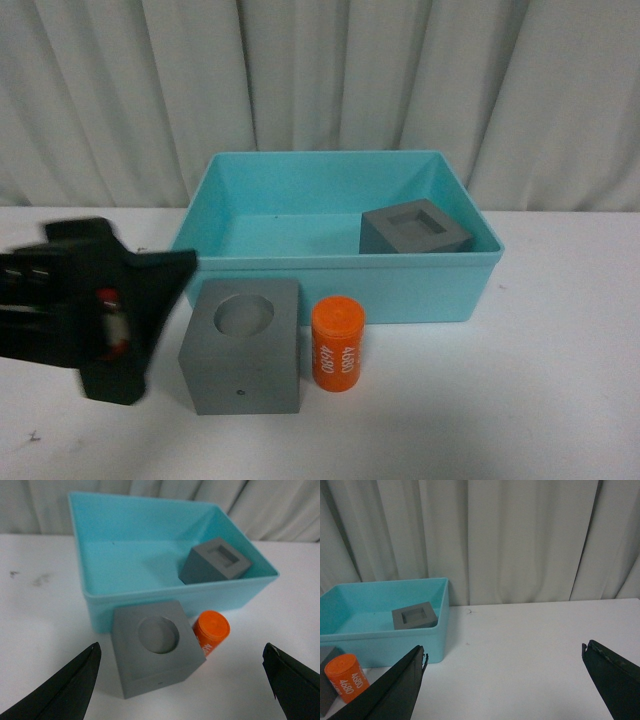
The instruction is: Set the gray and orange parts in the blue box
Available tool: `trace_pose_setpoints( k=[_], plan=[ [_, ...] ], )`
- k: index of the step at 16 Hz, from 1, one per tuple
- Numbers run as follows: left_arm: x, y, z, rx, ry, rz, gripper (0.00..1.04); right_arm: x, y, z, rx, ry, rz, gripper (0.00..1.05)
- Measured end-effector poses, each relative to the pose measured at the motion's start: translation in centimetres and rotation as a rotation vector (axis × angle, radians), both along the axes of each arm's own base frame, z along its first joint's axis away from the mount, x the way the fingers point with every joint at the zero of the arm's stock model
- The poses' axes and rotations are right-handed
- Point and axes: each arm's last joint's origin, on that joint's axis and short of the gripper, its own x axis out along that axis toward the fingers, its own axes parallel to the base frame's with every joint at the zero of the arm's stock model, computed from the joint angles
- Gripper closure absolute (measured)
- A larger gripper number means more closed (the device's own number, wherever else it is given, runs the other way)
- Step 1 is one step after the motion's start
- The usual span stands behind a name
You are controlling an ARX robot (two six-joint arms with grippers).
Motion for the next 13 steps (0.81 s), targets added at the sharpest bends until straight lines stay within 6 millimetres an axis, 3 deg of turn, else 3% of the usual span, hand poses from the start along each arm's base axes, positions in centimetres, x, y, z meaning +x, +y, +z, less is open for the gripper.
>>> trace_pose_setpoints(
  k=[3,5,9,13],
  plan=[
    [4.0,-1.9,-3.7,0.040,0.200,-0.006,0.07,0.0,0.0,0.0,0.000,0.000,0.000,0.06],
    [6.0,-2.1,-4.8,0.065,0.257,0.034,0.07,0.0,0.0,0.0,0.000,0.000,0.000,0.06],
    [9.3,-2.4,-3.7,0.115,0.292,0.077,0.07,0.0,0.0,0.0,0.000,0.000,0.000,0.06],
    [10.4,-3.2,-4.9,0.291,0.373,0.070,0.07,0.0,0.0,0.0,0.000,0.000,0.000,0.06]
  ],
)
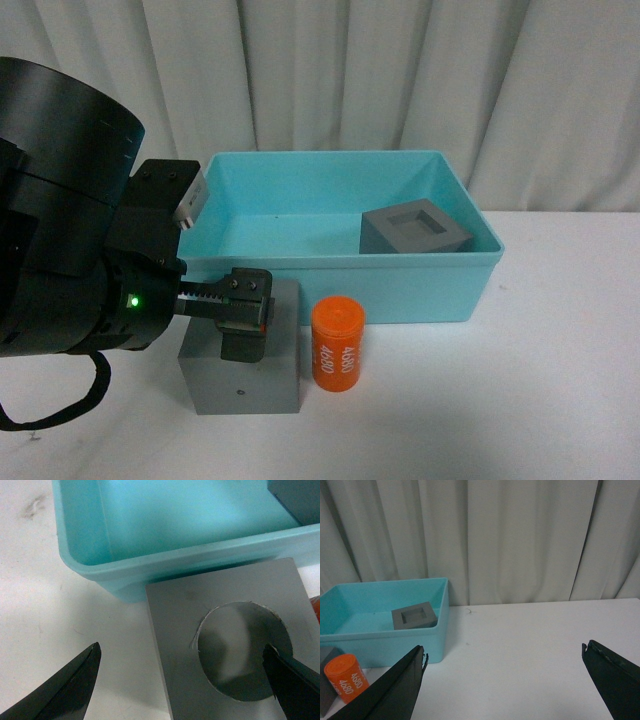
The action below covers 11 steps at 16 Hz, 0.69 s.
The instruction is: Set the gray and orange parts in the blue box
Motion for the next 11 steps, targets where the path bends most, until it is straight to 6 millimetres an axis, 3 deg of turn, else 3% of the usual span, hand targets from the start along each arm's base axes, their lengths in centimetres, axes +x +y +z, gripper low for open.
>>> trace_pose_setpoints(
  k=[6,11],
  plan=[
    [1.2,-0.9,-0.6,0.080,0.019,-0.009,0.07,0.0,0.0,0.0,0.000,0.000,0.000,0.06],
    [1.3,-1.1,-0.6,0.068,0.037,-0.026,0.57,0.0,0.0,0.0,0.000,0.000,0.000,0.06]
  ],
)
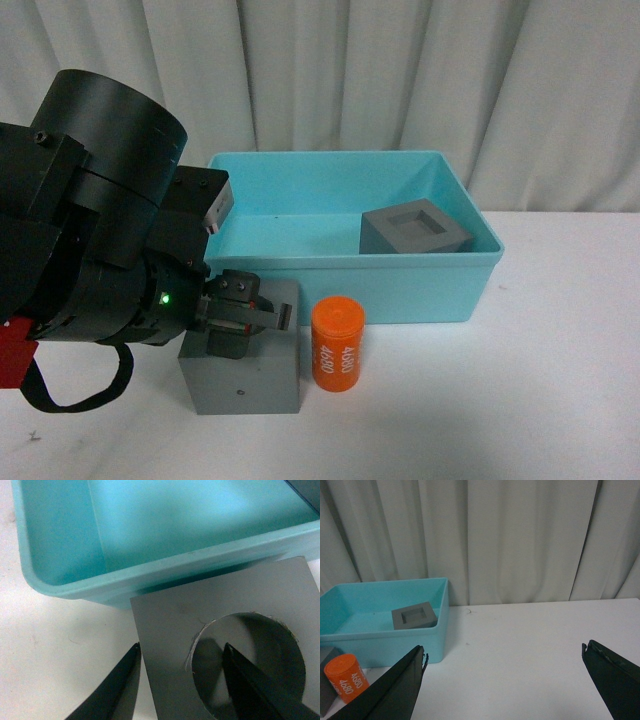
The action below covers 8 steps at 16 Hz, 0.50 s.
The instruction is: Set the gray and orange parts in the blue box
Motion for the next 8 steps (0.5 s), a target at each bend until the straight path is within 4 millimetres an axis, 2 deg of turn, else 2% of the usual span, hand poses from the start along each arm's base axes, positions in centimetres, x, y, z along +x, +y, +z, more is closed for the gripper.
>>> trace_pose_setpoints(
  k=[2,3,8],
  plan=[
    [0.1,0.4,0.0,-0.006,0.003,0.010,0.75,0.0,0.0,0.0,0.000,0.000,0.000,0.06],
    [0.2,0.5,0.2,-0.015,0.002,0.013,0.80,0.0,0.0,0.0,0.000,0.000,0.000,0.06],
    [-0.2,1.7,0.4,-0.020,0.016,0.013,0.83,0.0,0.0,0.0,0.000,0.000,0.000,0.06]
  ],
)
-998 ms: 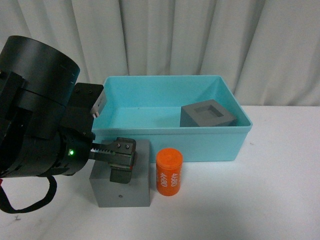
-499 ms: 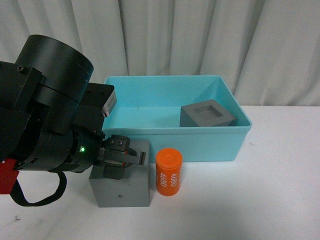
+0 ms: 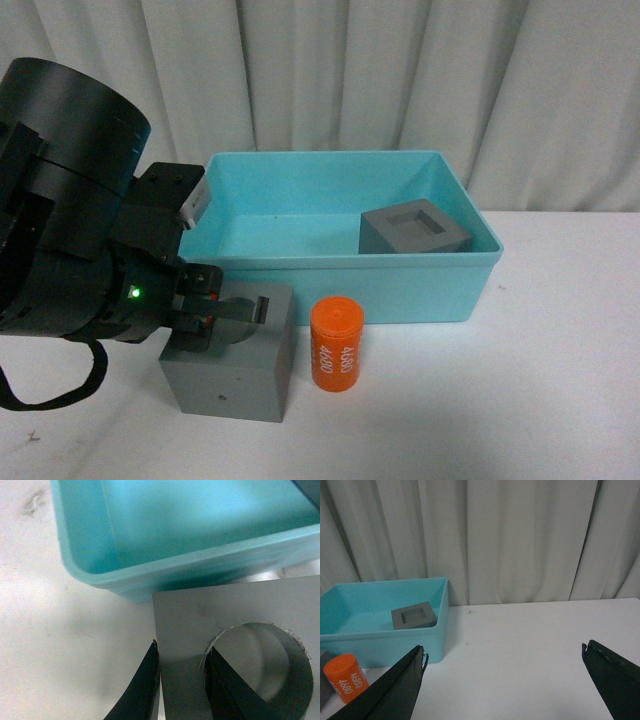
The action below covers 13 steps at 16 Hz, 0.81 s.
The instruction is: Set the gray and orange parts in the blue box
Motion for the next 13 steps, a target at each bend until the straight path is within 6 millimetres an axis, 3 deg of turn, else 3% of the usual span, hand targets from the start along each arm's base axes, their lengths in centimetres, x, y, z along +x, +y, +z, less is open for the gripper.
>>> trace_pose_setpoints(
  k=[4,7,10,13],
  plan=[
    [-3.0,4.3,1.4,0.095,0.075,-0.082,0.84,0.0,0.0,0.0,0.000,0.000,0.000,0.06],
    [-3.8,5.2,5.8,0.068,-0.010,-0.113,0.84,0.0,0.0,0.0,0.000,0.000,0.000,0.06],
    [-3.1,2.6,12.0,-0.004,-0.195,-0.179,0.84,0.0,0.0,0.0,0.000,0.000,0.000,0.06],
    [-1.3,-1.5,14.4,-0.041,-0.240,-0.229,0.84,0.0,0.0,0.0,0.000,0.000,0.000,0.06]
  ],
)
